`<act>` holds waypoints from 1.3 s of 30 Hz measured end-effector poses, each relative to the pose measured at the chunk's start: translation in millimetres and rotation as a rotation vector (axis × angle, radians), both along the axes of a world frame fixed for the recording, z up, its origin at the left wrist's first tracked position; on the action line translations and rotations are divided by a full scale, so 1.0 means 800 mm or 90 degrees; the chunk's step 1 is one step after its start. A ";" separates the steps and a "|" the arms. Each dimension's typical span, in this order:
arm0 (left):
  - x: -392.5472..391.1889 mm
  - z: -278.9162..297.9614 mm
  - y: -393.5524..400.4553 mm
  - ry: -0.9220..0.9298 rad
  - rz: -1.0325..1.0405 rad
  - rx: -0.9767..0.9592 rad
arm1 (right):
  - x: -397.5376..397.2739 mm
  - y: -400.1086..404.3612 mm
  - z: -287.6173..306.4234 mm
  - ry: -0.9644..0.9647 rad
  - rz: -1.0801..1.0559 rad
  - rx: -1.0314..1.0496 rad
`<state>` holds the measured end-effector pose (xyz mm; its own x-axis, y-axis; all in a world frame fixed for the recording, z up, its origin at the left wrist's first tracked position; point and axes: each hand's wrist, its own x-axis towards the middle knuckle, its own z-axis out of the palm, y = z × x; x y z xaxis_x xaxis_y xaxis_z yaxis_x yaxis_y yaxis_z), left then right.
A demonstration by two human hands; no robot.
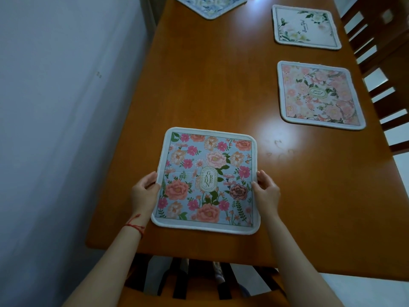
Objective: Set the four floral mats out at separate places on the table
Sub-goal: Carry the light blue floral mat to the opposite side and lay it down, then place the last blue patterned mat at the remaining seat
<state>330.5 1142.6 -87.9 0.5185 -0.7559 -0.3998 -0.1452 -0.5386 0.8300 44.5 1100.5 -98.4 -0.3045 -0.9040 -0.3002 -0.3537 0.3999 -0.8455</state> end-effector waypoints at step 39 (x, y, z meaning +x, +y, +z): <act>-0.266 0.058 -0.015 -0.522 -0.823 -0.318 | -0.184 0.179 0.093 0.423 -0.034 0.011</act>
<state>117.6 1131.0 -41.4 -0.5997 -0.7980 0.0588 -0.7363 0.5791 0.3501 -102.7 1244.0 -24.3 -0.4741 -0.8792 -0.0479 -0.7766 0.4432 -0.4478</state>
